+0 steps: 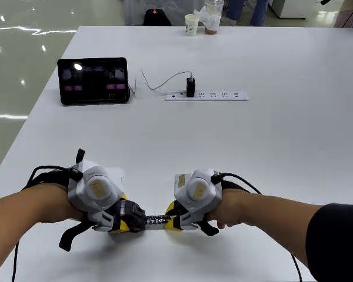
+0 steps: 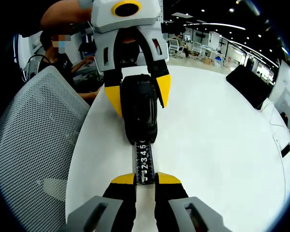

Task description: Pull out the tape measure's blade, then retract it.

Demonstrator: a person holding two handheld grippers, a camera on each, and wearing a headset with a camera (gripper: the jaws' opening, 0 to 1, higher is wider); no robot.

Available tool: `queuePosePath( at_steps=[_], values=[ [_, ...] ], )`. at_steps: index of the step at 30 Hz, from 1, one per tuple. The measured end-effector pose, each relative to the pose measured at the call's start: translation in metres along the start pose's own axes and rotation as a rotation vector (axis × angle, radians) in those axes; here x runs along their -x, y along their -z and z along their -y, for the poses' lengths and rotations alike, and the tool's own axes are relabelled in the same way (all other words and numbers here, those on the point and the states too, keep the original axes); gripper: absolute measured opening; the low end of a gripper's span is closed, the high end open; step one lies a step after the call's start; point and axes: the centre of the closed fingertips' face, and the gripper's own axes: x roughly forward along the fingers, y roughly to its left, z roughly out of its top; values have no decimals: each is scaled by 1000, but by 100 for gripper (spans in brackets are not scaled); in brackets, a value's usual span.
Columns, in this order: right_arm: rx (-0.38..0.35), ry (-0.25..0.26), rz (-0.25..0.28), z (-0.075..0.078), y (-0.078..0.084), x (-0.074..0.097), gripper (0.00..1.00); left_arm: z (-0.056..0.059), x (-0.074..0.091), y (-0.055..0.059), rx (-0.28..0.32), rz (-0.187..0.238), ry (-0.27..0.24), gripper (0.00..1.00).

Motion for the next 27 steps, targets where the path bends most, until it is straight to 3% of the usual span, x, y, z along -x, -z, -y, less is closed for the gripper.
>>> queuePosePath(
  at_steps=[27],
  values=[
    [-12, 1, -6, 1, 10, 9, 10, 0, -1, 0, 3, -6, -2, 30]
  ],
)
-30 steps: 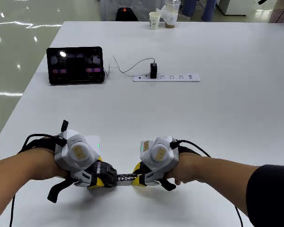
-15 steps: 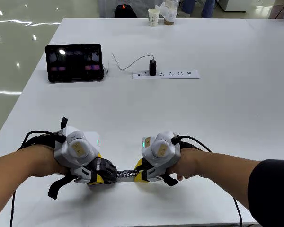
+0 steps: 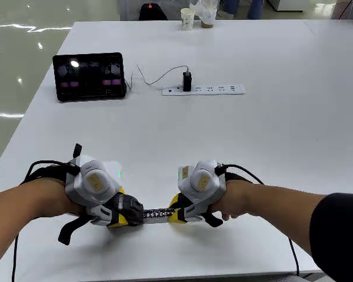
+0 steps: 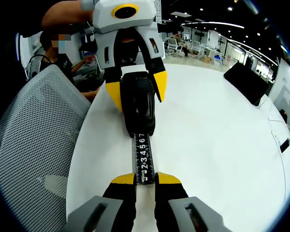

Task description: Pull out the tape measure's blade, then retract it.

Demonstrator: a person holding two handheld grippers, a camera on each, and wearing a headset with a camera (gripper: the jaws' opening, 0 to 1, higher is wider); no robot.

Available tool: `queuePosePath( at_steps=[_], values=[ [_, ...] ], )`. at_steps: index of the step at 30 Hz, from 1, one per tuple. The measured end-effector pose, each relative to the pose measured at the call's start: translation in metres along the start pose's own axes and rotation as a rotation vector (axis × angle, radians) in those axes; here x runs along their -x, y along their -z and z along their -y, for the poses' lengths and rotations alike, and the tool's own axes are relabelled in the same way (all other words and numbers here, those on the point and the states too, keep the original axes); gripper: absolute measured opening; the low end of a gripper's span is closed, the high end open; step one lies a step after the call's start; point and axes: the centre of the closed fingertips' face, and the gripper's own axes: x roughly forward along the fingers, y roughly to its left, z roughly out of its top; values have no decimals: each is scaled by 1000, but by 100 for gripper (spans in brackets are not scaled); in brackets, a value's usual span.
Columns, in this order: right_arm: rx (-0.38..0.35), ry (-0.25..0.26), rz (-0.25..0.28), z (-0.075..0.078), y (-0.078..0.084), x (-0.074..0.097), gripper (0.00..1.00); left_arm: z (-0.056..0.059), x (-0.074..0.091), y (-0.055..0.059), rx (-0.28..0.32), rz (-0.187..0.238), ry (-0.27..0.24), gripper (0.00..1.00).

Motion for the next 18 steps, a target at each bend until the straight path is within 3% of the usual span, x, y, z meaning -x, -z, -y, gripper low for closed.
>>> queuePosePath(
  at_steps=[18],
  values=[
    [-18, 0, -1, 1, 4, 5, 10, -1, 1, 0, -1, 2, -1, 31]
  ],
)
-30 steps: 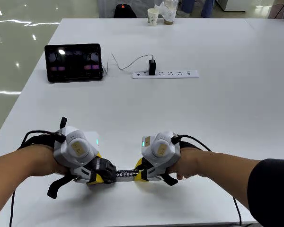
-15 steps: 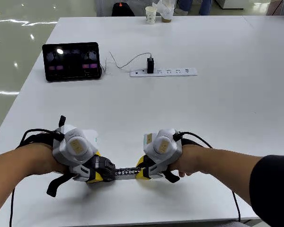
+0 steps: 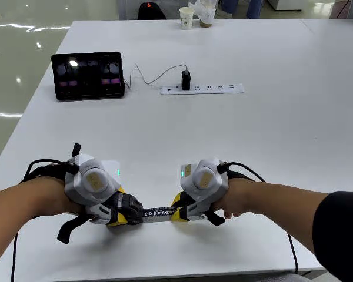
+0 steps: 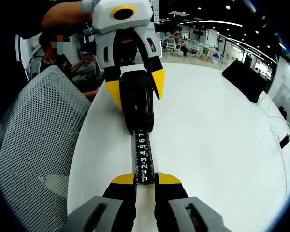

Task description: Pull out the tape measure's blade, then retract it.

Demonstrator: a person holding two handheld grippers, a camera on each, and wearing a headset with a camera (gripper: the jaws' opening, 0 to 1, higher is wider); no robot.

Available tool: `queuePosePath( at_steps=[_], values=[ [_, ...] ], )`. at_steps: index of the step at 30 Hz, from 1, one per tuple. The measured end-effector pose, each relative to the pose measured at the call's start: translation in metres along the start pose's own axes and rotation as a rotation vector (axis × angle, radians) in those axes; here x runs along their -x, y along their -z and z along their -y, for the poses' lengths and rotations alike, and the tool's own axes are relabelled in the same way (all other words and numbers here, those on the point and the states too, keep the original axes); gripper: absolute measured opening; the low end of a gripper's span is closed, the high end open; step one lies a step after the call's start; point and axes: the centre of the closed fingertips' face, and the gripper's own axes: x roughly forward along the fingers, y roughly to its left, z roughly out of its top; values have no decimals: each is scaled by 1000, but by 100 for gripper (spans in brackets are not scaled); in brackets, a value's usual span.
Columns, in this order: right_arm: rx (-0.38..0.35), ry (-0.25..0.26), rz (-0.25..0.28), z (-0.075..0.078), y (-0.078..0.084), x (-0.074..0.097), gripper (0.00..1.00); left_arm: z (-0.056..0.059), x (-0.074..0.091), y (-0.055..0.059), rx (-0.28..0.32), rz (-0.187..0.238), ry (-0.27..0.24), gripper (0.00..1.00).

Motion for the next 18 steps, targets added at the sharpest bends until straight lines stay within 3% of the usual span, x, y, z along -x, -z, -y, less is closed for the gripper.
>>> queuePosePath(
  at_steps=[18],
  values=[
    [-14, -1, -4, -2, 8, 6, 10, 1, 0, 0, -6, 3, -3, 30]
  ],
)
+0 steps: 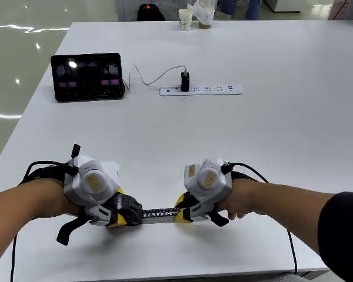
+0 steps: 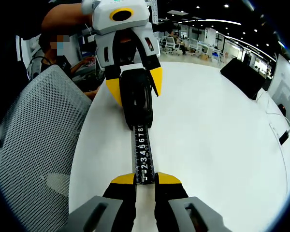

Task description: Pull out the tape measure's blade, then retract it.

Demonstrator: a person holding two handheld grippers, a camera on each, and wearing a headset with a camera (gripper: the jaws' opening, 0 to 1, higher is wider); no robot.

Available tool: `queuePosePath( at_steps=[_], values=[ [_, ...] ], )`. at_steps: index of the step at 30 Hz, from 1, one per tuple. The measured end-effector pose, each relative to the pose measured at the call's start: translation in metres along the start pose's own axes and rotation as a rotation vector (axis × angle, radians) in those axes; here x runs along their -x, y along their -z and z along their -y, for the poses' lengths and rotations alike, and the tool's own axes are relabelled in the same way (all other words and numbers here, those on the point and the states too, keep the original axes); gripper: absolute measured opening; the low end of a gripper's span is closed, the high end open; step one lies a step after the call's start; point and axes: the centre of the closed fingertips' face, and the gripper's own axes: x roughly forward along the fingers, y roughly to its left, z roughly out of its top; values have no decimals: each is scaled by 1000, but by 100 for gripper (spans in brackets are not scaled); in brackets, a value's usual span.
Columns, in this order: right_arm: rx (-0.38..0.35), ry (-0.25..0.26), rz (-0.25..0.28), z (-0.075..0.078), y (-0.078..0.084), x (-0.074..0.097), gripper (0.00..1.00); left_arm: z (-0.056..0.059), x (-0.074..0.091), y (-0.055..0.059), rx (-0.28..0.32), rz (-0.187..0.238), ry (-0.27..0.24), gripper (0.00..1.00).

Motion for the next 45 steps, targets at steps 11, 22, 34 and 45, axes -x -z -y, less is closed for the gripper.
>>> queuePosePath(
  at_steps=[11, 22, 34, 45],
  values=[
    [-7, -3, 1, -1, 5, 6, 10, 1, 0, -1, -2, 4, 1, 31],
    [-15, -2, -2, -3, 11, 13, 10, 2, 0, -2, -1, 5, 1, 31],
    [-24, 1, -4, -2, 17, 16, 10, 2, 1, -2, -1, 5, 2, 31],
    [-31, 2, -2, -2, 22, 21, 10, 2, 2, -1, -1, 5, 3, 31]
  ],
)
